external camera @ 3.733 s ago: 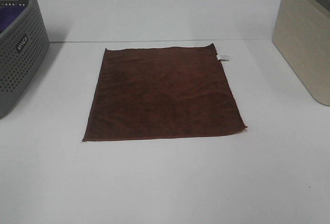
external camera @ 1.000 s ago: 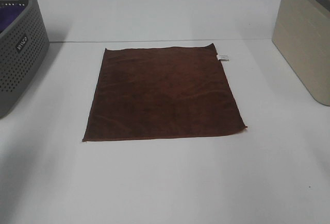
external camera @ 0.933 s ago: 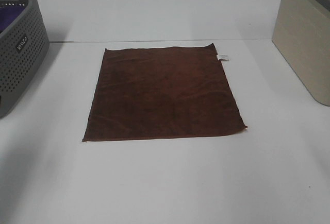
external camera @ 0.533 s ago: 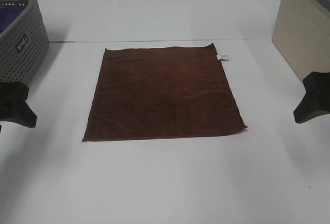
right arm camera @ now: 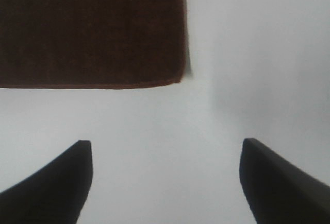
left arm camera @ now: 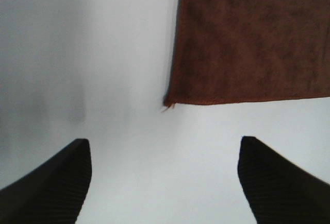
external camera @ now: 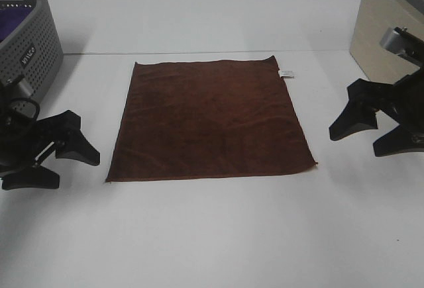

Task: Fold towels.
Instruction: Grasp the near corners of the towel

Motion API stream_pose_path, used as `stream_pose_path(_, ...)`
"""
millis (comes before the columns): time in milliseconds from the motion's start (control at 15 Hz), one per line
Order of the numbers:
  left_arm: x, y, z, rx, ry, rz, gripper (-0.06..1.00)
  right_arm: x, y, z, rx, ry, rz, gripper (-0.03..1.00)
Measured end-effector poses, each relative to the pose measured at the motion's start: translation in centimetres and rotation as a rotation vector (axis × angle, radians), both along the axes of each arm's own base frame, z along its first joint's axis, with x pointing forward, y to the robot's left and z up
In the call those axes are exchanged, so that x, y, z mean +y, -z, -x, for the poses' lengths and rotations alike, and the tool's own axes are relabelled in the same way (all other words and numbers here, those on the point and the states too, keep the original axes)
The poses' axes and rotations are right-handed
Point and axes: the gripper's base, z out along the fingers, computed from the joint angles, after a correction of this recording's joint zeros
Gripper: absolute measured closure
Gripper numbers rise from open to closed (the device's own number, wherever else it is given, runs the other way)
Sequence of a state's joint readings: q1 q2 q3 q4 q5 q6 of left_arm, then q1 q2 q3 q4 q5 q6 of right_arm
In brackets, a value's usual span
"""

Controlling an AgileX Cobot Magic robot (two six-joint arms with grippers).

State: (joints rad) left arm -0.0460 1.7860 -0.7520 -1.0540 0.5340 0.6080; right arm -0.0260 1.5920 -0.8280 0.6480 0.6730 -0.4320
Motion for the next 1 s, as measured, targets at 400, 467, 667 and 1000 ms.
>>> stream_pose_path(400,-0.7,1.8,-2.9,-0.048,0.035,0.066,0.21,0.0,4.4,-4.1,0.134,-0.032,-0.045,0.24)
stream_pose_path(467,-0.9,2.2,-3.3,-0.039,0.043,0.083,0.21,0.0,5.1,-4.6,0.141,-0.043,-0.047,0.24)
stream_pose_path(667,-1.5,3.1,-4.5,-0.026,0.066,0.119,0.21,0.3,6.4,-5.8,0.162,-0.048,-0.098,0.24)
stream_pose_path(1000,-4.5,3.9,-5.4,-0.021,0.113,0.146,0.24,1.0,7.9,-7.9,0.151,-0.07,-0.187,0.27)
